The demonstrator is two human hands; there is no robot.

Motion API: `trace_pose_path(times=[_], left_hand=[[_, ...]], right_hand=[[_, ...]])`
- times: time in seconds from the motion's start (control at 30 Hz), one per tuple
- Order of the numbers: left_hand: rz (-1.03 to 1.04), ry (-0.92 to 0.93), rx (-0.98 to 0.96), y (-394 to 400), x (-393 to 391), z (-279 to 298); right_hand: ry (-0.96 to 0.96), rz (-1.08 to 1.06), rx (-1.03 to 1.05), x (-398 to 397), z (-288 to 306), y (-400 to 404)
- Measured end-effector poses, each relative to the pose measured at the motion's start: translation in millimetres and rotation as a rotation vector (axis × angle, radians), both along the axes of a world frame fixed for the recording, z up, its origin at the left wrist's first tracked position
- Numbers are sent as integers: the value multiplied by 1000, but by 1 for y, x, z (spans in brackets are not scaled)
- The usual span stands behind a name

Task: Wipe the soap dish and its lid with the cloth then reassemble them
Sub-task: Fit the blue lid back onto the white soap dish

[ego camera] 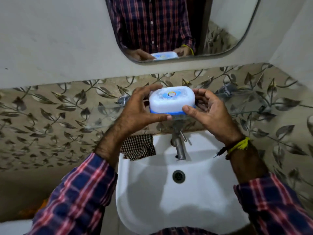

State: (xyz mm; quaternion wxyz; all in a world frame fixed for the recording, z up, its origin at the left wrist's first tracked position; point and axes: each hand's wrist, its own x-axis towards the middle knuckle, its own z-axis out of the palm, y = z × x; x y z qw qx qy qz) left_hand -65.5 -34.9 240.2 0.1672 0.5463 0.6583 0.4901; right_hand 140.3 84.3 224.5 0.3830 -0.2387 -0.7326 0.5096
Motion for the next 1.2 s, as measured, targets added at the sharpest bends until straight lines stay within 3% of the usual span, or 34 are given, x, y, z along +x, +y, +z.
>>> trace_pose_path(times=[0.17, 0.37, 0.53, 1.2], left_hand=[[90, 190, 13, 27, -3, -4], [113, 245, -62, 39, -2, -18], [136, 226, -138, 35, 4, -27], [53, 127, -67, 36, -2, -50]], right_hand=[[-203, -137, 239, -9, -4, 23], [-318, -254, 288, -10, -20, 25], [-335, -281, 300, -10, -33, 25], [-359, -451, 308, -19, -39, 1]])
